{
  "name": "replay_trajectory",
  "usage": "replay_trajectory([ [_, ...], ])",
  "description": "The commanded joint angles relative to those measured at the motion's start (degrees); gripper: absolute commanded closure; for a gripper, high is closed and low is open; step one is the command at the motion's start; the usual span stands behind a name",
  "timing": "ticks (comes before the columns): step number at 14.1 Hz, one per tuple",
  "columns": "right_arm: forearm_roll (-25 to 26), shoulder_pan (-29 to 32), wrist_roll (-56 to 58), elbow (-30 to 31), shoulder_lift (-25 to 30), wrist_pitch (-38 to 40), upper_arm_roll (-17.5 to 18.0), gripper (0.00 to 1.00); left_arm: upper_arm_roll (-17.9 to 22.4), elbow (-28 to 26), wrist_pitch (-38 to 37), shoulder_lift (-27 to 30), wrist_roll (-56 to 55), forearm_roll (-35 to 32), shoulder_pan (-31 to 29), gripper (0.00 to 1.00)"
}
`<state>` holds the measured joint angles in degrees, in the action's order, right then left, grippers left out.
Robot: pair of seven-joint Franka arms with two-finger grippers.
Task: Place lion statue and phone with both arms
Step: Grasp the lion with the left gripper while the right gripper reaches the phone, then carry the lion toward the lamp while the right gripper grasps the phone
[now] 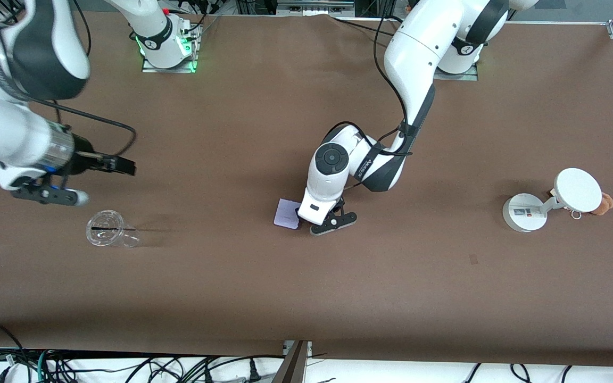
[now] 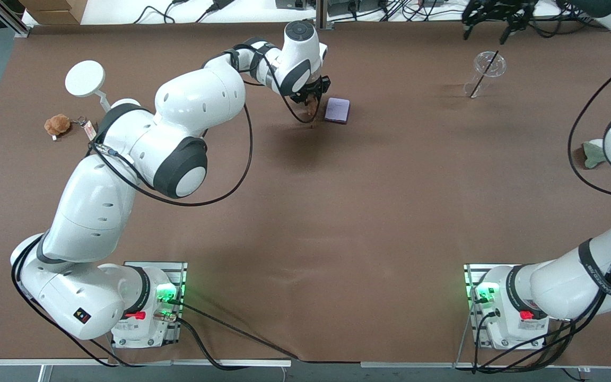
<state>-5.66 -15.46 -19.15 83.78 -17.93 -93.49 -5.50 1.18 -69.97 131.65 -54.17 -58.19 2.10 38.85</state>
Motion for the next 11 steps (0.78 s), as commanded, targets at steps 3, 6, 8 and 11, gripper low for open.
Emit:
replay_trajectory([
  [3, -0.8, -6.0, -10.4, -1.3, -5.4, -6.7, -0.2, 0.0, 0.7, 2.0, -1.1, 1.6, 4.0, -0.2, -2.9, 1.0],
  [6, -0.8, -8.8, -15.4, -1.3, -9.0, -11.8, -0.2, 0.0, 0.4, 1.0, -2.5, 4.7, 9.7, -0.2, -6.3, 1.0],
  [8, -0.8, -11.2, -20.0, -1.3, -11.8, -16.4, -0.2, 0.0, 0.5, -1.4, -2.8, 7.0, 16.5, -0.3, -8.9, 1.0],
  [11, -0.3, -15.8, -28.6, -1.6, -16.3, -24.3, -0.3, 0.0, 0.3, -7.3, -2.6, 11.3, 26.1, -0.2, -13.8, 1.0],
])
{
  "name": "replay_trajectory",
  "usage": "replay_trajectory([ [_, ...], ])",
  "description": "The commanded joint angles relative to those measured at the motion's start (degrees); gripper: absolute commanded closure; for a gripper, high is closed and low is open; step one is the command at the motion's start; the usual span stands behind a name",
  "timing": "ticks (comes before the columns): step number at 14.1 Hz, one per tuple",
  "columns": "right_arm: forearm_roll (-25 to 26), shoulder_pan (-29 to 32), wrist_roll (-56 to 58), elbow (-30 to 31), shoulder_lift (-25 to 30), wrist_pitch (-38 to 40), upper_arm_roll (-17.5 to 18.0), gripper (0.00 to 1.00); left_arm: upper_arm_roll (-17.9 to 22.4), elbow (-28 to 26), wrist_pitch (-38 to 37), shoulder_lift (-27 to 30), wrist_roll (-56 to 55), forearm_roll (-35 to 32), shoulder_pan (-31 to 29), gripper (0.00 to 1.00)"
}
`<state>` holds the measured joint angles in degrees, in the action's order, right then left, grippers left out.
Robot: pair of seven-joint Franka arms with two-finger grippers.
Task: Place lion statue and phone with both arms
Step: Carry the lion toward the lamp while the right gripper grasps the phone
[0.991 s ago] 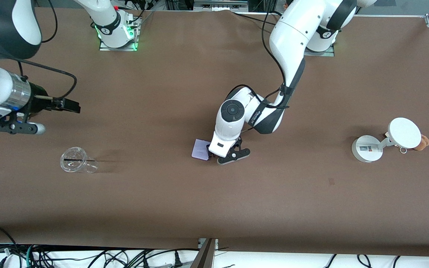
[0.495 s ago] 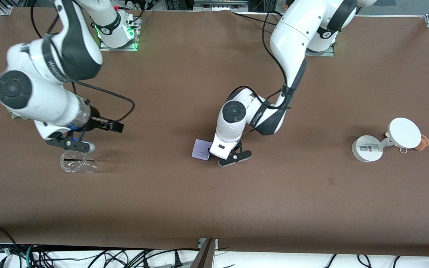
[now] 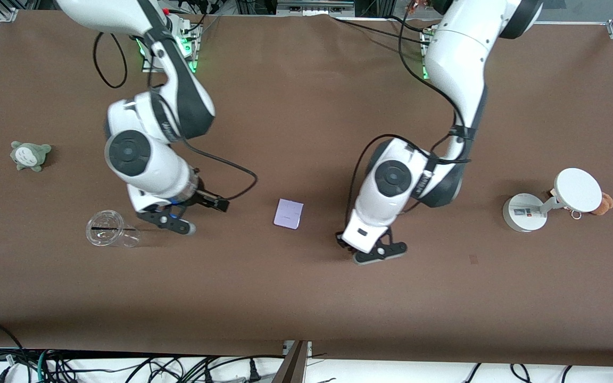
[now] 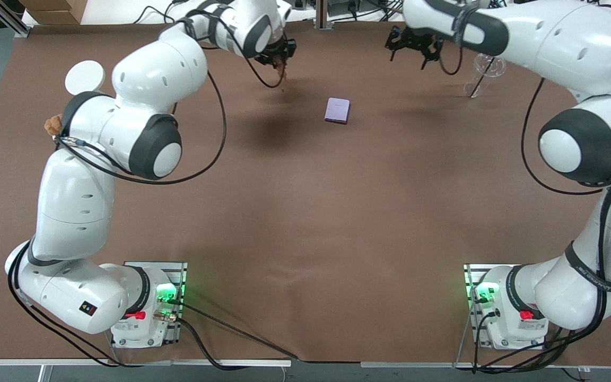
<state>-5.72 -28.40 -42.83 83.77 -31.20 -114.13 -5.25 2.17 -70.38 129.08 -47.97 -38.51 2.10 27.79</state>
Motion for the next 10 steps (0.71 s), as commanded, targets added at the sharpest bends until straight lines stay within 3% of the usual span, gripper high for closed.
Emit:
replay_trajectory([
  [1, -0.1, -4.2, -6.4, -1.6, -4.6, -6.8, -0.6, 0.0, -0.7, -8.7, -0.1, 6.6, 8.3, -0.2, -3.7, 1.0],
  [6, 2.9, -8.9, -14.6, -4.3, -13.1, -17.0, -0.9, 0.0, -0.7, -22.9, 3.0, 14.6, 18.4, -0.2, -10.4, 1.0],
  [9, 7.4, -11.3, -20.9, -10.0, -19.2, -17.2, -0.9, 0.0, -0.7, -36.2, 13.5, 19.7, 25.4, -0.2, -14.5, 1.0],
  [10, 8.1, -11.6, -21.1, -11.3, -20.6, -17.4, -0.9, 0.0, -0.7, -38.1, 14.7, 20.5, 27.8, -0.2, -16.2, 1.0],
])
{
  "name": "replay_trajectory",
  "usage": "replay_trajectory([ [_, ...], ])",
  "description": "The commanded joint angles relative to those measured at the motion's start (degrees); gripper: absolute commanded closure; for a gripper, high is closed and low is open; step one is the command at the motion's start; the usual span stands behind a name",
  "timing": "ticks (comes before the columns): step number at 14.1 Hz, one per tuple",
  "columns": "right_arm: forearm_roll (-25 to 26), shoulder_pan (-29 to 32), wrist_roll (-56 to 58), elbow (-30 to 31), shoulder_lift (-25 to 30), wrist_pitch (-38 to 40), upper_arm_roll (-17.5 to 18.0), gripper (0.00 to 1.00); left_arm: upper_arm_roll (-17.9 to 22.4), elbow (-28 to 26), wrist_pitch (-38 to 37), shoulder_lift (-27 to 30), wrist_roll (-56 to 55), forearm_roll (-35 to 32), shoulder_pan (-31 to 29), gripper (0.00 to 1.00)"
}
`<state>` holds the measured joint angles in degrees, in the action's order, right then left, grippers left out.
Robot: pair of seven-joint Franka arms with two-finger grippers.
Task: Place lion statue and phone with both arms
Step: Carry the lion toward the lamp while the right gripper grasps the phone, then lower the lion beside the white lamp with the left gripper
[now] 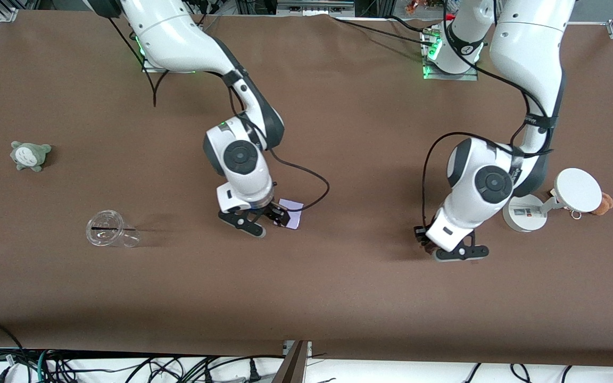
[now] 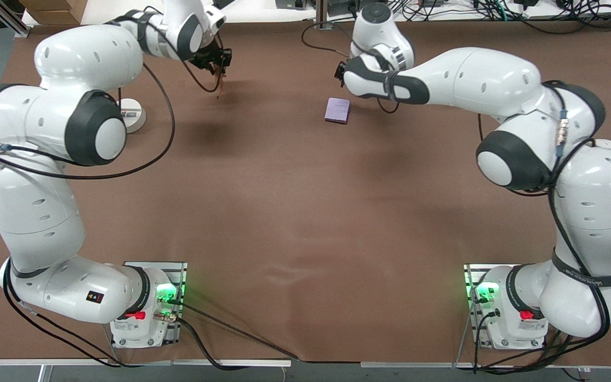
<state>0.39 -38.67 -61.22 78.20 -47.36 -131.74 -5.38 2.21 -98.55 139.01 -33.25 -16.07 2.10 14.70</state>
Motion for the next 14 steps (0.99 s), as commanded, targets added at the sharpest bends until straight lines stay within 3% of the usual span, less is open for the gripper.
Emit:
replay_trajectory([
  [1, 2.2, -1.4, -2.7, -6.1, -5.2, -0.6, -0.8, 0.0, -0.8, -11.0, 4.8, 6.1, 7.1, -0.2, -4.7, 1.0],
  [7, 2.9, -2.5, -2.7, -6.1, -7.4, -5.0, -0.8, 0.0, -0.7, -13.2, 5.1, 5.7, 13.9, -0.3, -11.3, 1.0],
  [14, 4.5, -4.0, -2.7, -5.9, -8.1, -5.5, -0.8, 0.0, -0.6, -12.2, 5.7, 4.0, 14.3, -1.0, -11.7, 1.0],
])
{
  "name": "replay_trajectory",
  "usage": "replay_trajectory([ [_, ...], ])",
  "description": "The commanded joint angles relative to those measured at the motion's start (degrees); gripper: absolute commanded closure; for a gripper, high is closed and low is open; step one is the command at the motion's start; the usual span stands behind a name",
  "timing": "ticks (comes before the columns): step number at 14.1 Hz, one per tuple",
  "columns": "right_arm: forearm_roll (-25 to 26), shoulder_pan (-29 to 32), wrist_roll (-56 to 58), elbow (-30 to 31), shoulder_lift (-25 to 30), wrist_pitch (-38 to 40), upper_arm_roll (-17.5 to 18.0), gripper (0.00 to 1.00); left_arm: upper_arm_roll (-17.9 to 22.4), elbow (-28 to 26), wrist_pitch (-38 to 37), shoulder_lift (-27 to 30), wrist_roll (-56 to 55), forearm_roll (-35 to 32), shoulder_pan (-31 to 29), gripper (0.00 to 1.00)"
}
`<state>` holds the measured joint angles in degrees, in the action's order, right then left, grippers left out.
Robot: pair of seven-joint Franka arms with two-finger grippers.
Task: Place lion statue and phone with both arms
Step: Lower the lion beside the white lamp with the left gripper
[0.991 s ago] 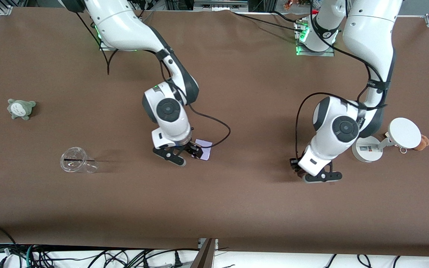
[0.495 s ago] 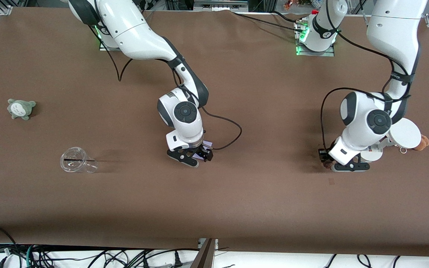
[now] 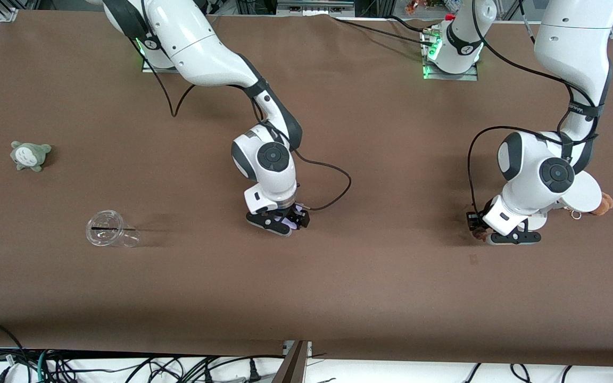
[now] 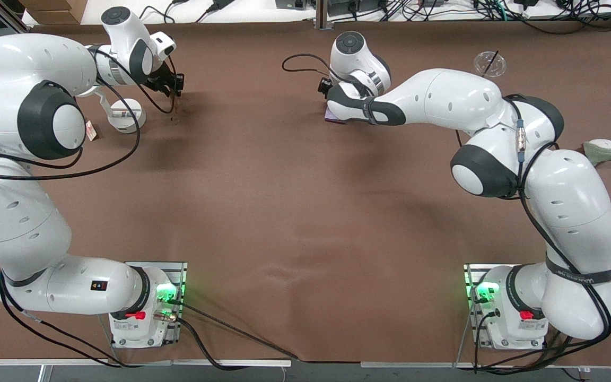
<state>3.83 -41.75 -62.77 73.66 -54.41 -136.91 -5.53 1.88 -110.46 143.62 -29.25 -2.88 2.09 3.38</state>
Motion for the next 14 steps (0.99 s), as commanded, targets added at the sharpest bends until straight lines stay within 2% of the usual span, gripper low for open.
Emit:
replay_trajectory([
  [1, 1.1, -1.2, -1.1, -1.2, -1.1, -0.4, -0.6, 0.0, -0.3, -0.2, 1.2, -0.5, 1.1, -0.9, -0.5, 1.0],
  [4, 1.1, -1.7, -1.1, -1.2, -1.5, -0.3, -0.6, 0.0, -0.4, 0.0, 1.3, -0.9, 1.1, -0.9, -0.7, 1.0],
  [8, 2.5, -1.8, -1.0, -1.0, -1.5, -0.2, -0.6, 0.0, -0.4, 0.4, 1.3, -1.5, 1.1, -0.9, -0.7, 0.95],
  [10, 2.5, -1.8, -0.9, -1.0, -1.5, -0.1, -0.5, 0.0, -0.4, 0.5, 1.3, -1.7, 1.1, -0.9, -0.8, 0.85],
  [11, 2.5, -2.0, -0.9, -0.9, -1.5, -0.1, -0.5, 0.0, -0.4, 0.9, 1.3, -2.0, 1.1, -0.7, -0.8, 0.71],
  [14, 2.4, -2.1, -0.9, -0.9, -1.5, -0.1, -0.5, 0.0, -0.4, 1.2, 1.3, -2.7, 1.0, -0.2, -1.0, 0.06],
])
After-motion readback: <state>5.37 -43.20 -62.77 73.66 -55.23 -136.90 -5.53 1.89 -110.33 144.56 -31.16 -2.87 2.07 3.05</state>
